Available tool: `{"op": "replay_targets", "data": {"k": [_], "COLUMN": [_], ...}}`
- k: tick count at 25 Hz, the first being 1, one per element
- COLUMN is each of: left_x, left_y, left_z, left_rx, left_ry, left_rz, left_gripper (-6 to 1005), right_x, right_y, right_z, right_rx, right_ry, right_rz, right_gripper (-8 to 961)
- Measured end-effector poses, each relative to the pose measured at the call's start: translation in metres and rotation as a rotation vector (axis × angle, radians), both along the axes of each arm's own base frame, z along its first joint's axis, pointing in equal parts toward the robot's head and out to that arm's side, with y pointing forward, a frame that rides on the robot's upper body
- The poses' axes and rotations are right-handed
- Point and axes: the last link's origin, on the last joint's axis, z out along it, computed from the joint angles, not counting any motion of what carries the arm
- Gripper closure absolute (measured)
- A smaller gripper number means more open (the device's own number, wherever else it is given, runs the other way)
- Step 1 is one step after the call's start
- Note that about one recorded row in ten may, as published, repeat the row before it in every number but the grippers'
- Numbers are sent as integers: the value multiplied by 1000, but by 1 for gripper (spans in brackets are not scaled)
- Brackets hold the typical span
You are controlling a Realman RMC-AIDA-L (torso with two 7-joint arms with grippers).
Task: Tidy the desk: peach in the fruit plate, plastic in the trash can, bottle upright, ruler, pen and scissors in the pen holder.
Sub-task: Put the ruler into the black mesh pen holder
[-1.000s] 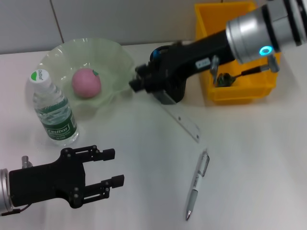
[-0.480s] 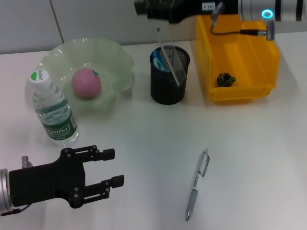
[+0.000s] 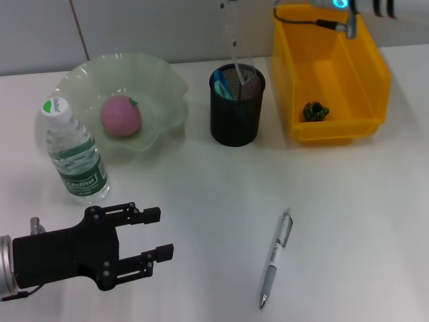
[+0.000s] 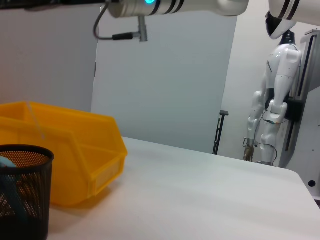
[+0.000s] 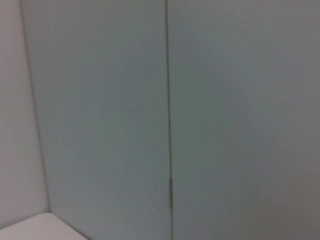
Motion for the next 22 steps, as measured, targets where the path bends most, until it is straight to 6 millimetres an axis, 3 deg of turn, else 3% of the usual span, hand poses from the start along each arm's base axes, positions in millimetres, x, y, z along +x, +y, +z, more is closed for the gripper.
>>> {"op": "replay_targets", "data": {"k": [9,22], "left_x": [2,3], "left_y": [2,5], "left_z": [0,0], "left_rx": [2,5], "left_ry": [1,5], "left_rz": [-6,-9], "left_gripper": [378,377], "right_x": [0,9], "right_y": [17,20], "right_z": [-27,-46], "right_rx": [59,95], "right_ry": [-62,-92], "right_rz": [-46,-95], "right_gripper": [578,570]}}
